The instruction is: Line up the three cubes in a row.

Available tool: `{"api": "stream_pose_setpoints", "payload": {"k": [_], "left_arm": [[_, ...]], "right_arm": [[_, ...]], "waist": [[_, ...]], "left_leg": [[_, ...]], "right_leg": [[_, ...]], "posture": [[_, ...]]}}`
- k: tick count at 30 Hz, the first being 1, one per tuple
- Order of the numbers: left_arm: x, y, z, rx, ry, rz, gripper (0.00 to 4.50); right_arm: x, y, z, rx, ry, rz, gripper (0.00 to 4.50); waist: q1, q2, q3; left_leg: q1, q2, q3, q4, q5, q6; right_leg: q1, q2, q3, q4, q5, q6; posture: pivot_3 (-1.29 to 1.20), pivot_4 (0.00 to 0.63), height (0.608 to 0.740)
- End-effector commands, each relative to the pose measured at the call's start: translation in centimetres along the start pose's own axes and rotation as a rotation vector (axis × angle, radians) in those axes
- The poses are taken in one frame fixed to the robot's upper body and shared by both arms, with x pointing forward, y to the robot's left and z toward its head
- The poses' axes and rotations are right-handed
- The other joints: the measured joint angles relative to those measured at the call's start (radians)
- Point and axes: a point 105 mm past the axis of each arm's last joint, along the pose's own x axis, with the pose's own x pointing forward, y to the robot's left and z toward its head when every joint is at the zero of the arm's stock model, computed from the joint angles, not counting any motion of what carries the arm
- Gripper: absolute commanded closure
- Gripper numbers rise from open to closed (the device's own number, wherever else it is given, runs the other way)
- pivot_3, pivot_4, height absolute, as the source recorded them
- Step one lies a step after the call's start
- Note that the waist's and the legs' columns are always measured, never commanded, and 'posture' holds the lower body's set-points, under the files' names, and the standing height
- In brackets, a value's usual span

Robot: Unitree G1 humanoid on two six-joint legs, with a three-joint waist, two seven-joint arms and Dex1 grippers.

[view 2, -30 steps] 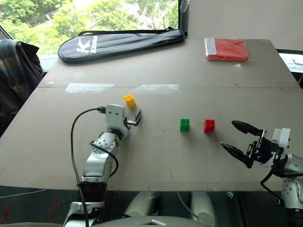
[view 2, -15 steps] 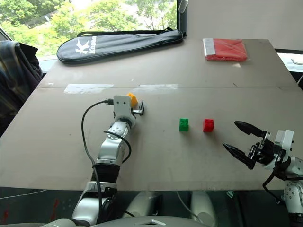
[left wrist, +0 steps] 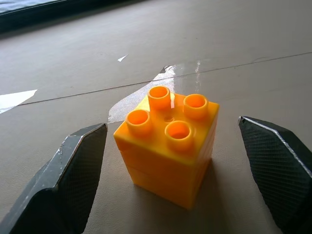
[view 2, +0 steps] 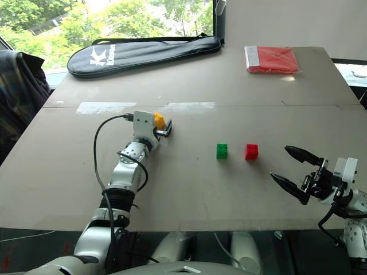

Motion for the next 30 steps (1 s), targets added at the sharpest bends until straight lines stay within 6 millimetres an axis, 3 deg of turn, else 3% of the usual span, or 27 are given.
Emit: {"api": "stream_pose_setpoints", "payload": {"k": [1, 9, 19, 22, 27, 30], "left_arm": [[-0.3, 0.3, -1.0, -0.004, 0.020, -0.102, 0.09], [-0.5, 2.0, -1.5, 0.062, 0.073, -0.312, 0.09], [-0.9, 3.3, -2.3, 0.041, 0.116, -0.344, 0.09], [-1.0, 3.4, -2.4, 0.027, 0.118, -0.342, 0.81], [-0.9, 3.6, -2.1, 0.047, 0.104, -0.337, 3.17], [-0.9, 3.1, -1.3, 0.062, 0.078, -0.379, 3.16]], "right_arm": [[-0.2, -0.3, 0.9, -0.050, -0.012, -0.005, 0.00], [0.2, -0.5, 1.0, -0.053, -0.016, 0.009, 0.00], [0.2, -0.5, 1.2, -0.061, -0.014, 0.014, 0.00], [0.2, -0.5, 1.1, -0.062, -0.013, 0.017, 0.00], [0.0, -0.6, 1.0, -0.061, -0.010, 0.019, 0.00], [-0.1, -0.6, 0.9, -0.058, -0.009, 0.022, 0.00]], "waist": [[0.000, 0.000, 0.000], [-0.020, 0.000, 0.000], [-0.021, 0.000, 0.000], [-0.021, 0.000, 0.000], [-0.021, 0.000, 0.000], [-0.021, 0.000, 0.000]], "left_leg": [[0.000, 0.000, 0.000, 0.000, 0.000, 0.000], [0.001, 0.000, 0.000, 0.000, -0.002, 0.004], [0.001, 0.001, 0.000, 0.000, -0.002, 0.004], [0.001, 0.001, 0.000, 0.000, -0.002, 0.004], [0.001, 0.001, 0.000, 0.000, -0.002, 0.004], [0.001, 0.001, 0.000, 0.000, -0.002, 0.004]], "right_leg": [[0.000, 0.000, 0.000, 0.000, 0.000, 0.000], [0.000, 0.001, 0.000, 0.001, 0.000, 0.000], [0.000, 0.001, 0.000, 0.001, 0.000, 0.000], [0.000, 0.001, 0.000, 0.001, 0.000, 0.000], [0.000, 0.001, 0.000, 0.001, 0.000, 0.000], [0.000, 0.001, 0.000, 0.001, 0.000, 0.000]], "posture": [[0.00, 0.150, 0.740], [0.00, 0.150, 0.740], [0.00, 0.150, 0.740], [0.00, 0.150, 0.740], [0.00, 0.150, 0.740], [0.00, 0.150, 0.740]]}}
